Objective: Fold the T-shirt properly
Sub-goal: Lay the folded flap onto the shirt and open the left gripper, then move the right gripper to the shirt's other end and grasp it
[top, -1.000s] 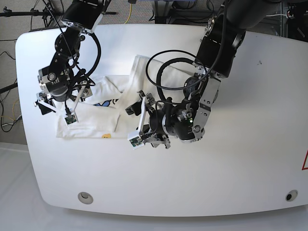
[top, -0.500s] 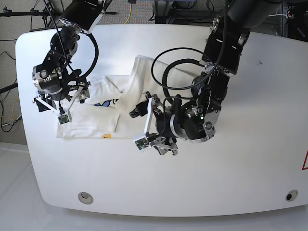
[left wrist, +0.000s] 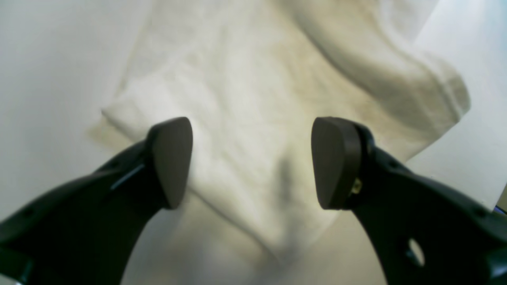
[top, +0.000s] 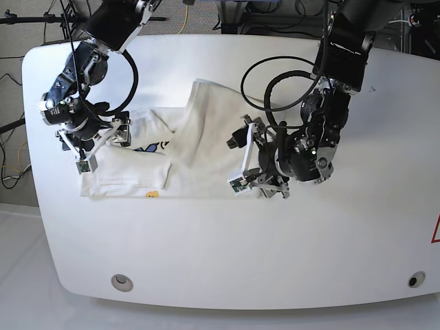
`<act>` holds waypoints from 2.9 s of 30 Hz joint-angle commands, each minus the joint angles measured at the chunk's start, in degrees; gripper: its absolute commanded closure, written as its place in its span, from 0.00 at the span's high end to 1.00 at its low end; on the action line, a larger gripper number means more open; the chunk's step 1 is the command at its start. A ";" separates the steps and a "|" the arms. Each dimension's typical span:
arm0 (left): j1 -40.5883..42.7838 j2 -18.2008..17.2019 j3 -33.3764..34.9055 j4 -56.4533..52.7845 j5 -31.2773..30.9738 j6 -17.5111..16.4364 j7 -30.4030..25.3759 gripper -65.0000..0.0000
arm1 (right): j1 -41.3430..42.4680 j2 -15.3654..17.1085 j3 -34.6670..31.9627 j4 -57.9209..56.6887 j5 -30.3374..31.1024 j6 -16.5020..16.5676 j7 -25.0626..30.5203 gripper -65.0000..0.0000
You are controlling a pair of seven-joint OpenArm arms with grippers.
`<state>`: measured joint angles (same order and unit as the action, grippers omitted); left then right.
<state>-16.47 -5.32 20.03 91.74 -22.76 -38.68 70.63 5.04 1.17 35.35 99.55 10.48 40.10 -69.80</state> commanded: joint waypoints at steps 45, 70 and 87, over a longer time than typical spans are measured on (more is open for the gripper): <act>1.35 -1.51 -4.46 -9.42 2.57 -1.32 -8.04 0.67 | 11.13 9.28 2.00 -22.74 1.49 -0.10 0.49 0.86; 2.08 -1.97 -4.20 -9.10 3.06 -1.32 -7.81 0.68 | 14.12 11.14 12.24 -26.75 4.69 -0.10 1.02 0.87; 2.49 -2.34 -4.35 -10.28 3.97 -1.32 -8.13 0.67 | 17.10 15.83 10.59 -36.81 5.77 -0.10 3.72 0.82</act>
<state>-12.99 -7.35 16.05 80.82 -18.04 -39.92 63.40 20.32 15.25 45.58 62.61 16.36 39.97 -67.09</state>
